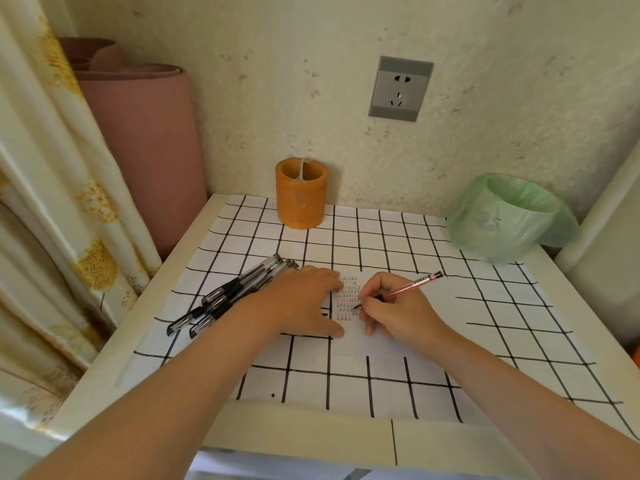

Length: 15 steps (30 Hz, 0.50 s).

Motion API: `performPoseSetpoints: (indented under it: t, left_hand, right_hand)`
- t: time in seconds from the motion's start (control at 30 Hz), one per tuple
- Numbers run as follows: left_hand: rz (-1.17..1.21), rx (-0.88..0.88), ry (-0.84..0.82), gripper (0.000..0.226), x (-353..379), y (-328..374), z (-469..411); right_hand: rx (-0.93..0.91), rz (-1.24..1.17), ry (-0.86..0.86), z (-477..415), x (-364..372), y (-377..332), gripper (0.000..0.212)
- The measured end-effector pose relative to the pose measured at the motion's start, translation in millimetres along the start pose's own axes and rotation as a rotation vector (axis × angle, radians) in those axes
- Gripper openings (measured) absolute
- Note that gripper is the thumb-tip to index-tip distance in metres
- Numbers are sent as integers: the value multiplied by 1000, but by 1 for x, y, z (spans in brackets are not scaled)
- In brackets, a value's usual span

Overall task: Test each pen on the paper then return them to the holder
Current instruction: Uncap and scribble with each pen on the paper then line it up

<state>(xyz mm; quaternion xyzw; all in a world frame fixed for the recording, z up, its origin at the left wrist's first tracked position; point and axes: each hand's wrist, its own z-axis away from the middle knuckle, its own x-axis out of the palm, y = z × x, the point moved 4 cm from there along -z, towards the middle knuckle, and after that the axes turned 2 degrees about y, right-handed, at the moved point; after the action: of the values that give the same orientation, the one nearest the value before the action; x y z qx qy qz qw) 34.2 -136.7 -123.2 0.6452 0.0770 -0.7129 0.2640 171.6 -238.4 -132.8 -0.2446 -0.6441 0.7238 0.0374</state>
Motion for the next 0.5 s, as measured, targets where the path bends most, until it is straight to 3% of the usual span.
performPoseSetpoints:
  t: [0.27, 0.5]
  left_hand:
    - [20, 1, -29, 79, 6, -2, -3]
    - [47, 21, 16, 82, 5, 0, -4]
  right_hand:
    - [-169, 168, -42, -3, -2, 3, 25]
    - [-207, 196, -79, -2, 0, 2, 27]
